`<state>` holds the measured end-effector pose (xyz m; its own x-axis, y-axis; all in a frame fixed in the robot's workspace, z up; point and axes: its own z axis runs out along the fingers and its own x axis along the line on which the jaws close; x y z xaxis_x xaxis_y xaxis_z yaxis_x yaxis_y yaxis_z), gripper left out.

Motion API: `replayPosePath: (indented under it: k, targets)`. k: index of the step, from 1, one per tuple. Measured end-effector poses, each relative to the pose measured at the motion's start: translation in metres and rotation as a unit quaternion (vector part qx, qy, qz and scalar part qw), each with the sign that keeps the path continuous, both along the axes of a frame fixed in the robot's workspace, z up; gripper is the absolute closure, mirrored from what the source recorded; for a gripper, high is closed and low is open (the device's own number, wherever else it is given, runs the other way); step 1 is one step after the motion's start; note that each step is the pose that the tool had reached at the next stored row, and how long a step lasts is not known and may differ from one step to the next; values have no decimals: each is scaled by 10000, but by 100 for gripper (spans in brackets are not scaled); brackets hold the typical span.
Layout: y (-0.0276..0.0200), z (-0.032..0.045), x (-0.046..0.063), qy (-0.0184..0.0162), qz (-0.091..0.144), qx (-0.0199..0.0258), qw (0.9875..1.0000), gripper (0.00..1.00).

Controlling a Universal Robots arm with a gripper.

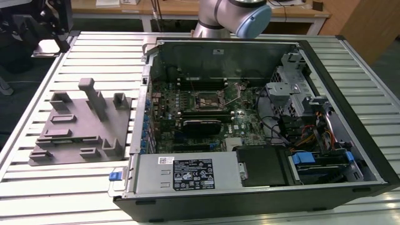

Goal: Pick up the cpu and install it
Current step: 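Pick up the cpu and move it towards the insertion slot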

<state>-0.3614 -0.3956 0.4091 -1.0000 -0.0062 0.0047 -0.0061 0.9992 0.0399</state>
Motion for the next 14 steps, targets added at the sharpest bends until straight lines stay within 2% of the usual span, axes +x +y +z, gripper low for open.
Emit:
replayPosePath:
  k: [14]
  targets:
    - [1, 0, 344, 0, 0, 0, 10000, 46]
